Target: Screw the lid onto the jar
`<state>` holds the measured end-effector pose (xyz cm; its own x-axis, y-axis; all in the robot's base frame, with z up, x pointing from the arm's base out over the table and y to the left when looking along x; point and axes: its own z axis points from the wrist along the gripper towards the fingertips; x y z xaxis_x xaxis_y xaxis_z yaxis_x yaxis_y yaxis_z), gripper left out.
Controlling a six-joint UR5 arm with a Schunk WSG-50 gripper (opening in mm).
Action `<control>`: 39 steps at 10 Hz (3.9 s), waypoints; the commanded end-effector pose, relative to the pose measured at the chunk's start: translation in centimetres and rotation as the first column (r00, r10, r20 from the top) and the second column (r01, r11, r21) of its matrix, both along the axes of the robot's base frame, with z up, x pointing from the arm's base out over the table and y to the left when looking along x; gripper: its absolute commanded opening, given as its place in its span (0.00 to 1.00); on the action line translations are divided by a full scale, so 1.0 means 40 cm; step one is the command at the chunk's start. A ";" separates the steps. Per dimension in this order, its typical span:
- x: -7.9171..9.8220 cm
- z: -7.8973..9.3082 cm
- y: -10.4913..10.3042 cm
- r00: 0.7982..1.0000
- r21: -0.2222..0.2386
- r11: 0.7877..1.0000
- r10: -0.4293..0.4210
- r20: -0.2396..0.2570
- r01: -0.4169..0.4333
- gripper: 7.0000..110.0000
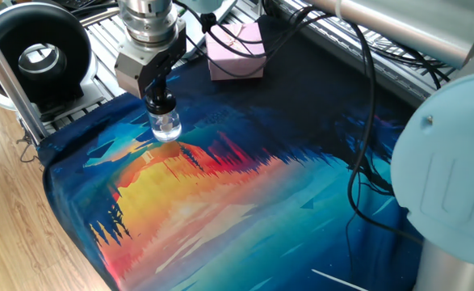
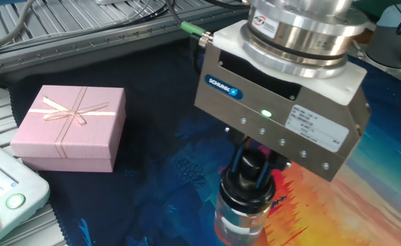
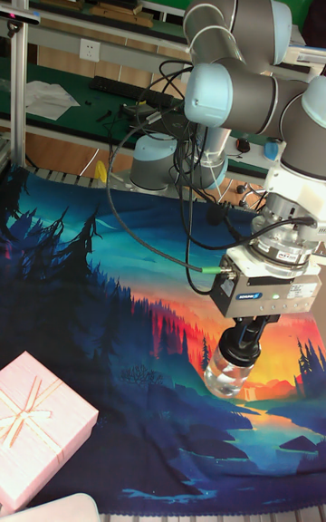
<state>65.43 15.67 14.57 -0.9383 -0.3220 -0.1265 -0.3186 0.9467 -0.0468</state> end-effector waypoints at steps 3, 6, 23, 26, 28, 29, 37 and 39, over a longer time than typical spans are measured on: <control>-0.019 0.013 0.026 1.000 0.011 1.000 -0.018 -0.011 0.019 0.15; -0.025 0.014 0.027 1.000 0.010 1.000 -0.020 -0.014 0.020 0.15; -0.018 -0.023 0.026 1.000 -0.001 1.000 -0.028 -0.008 0.028 0.15; -0.016 -0.026 0.027 1.000 0.000 1.000 -0.029 -0.006 0.029 0.15; -0.013 -0.033 0.027 1.000 0.000 1.000 -0.029 -0.003 0.029 0.15; -0.009 -0.037 0.026 1.000 -0.001 1.000 -0.029 0.002 0.029 0.15; 0.001 -0.057 0.028 0.999 0.003 0.999 -0.032 0.012 0.032 0.15; 0.003 -0.063 0.026 0.999 0.000 1.000 -0.030 0.014 0.030 0.15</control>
